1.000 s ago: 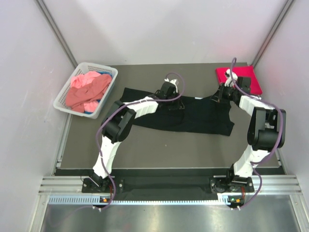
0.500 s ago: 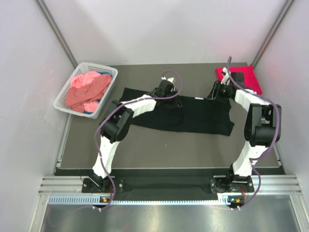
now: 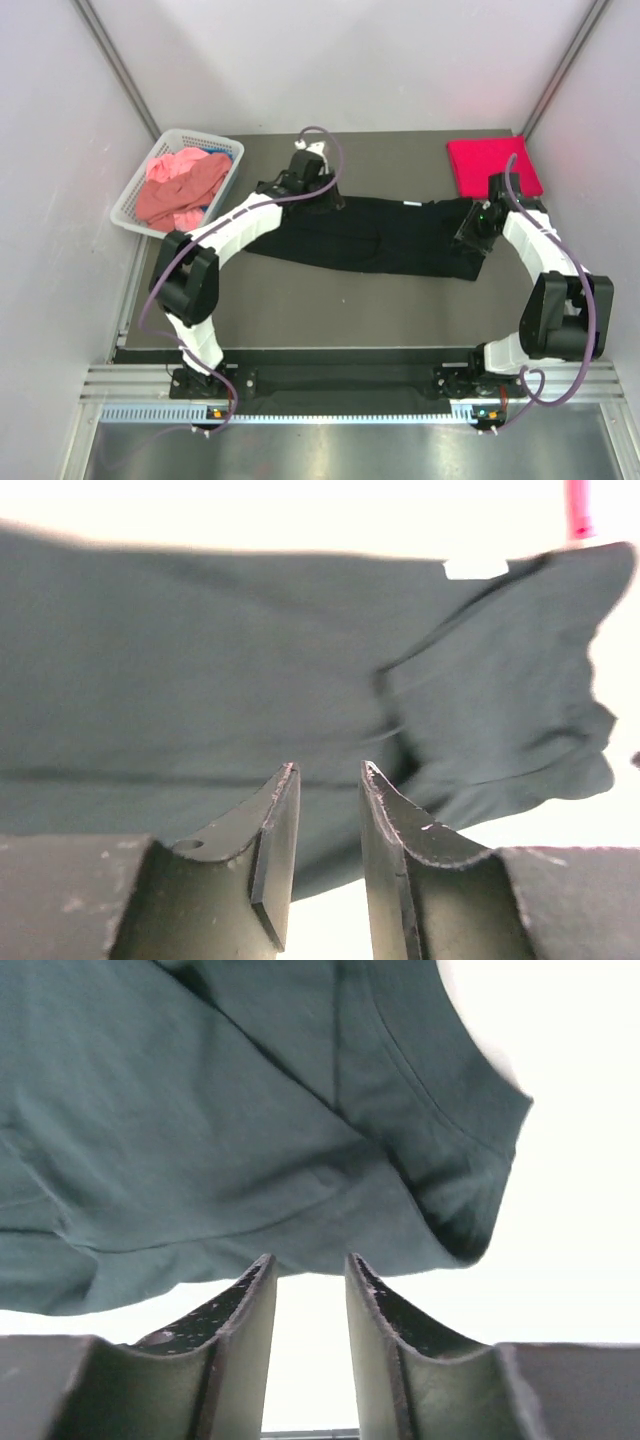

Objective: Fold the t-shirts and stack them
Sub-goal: Fold the tshirt

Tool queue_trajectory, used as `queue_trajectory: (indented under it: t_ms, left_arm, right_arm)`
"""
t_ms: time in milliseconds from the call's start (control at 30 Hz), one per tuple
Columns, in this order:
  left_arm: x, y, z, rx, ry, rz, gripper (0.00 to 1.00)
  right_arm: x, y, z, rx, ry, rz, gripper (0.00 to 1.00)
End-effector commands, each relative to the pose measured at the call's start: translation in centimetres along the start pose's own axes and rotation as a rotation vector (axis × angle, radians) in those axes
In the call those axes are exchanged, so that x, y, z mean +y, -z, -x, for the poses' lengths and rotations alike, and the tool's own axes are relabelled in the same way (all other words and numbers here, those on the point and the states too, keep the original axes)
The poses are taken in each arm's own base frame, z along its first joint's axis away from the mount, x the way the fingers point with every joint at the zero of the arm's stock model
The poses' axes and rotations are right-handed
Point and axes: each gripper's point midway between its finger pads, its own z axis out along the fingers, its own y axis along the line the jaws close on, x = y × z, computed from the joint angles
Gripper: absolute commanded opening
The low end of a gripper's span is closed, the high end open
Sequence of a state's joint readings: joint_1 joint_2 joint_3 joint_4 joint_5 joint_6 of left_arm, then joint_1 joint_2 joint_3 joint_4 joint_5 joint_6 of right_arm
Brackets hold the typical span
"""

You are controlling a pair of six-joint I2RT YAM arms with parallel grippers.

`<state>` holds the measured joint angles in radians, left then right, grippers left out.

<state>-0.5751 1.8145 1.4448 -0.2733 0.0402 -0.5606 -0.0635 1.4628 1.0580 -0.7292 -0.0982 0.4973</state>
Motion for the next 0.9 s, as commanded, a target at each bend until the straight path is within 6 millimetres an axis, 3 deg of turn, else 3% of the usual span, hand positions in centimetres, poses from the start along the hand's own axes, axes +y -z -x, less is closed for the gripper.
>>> queue_trajectory:
  t_ms: [0, 233, 267, 467, 567, 700, 867]
  left_arm:
    - [5.4, 0.2, -3.9, 0.142, 0.100, 0.079, 0.35]
    - [12.5, 0.8, -7.1, 0.187, 0.193, 0.235, 0.35]
    - [14.2, 0.8, -7.5, 0.184, 0.221, 0.285, 0.35]
    - [19.1, 1.4, -9.5, 0.183, 0.305, 0.434, 0.35]
    - [20.8, 1.9, -10.5, 0.179, 0.321, 0.509, 0.34]
    - [21.7, 2.2, -10.6, 0.165, 0.349, 0.539, 0.34]
    - [20.9, 3.7, -8.3, 0.138, 0.360, 0.558, 0.33]
  right_arm:
    - [-1.0, 0.3, -1.8, 0.038, -0.051, -0.047, 0.34]
    - [-3.5, -2.2, -4.7, 0.066, -0.082, -0.108, 0.28]
    - [-4.6, -2.9, -4.4, 0.043, -0.091, -0.159, 0.28]
    - [-7.7, -3.7, -3.8, -0.025, -0.138, -0.312, 0.28]
    - [-8.8, -3.7, -4.2, -0.040, -0.159, -0.354, 0.29]
    - [-9.3, -3.5, -4.3, -0.057, -0.174, -0.373, 0.30]
    - [-8.4, -2.1, -4.1, -0.069, -0.191, -0.337, 0.30]
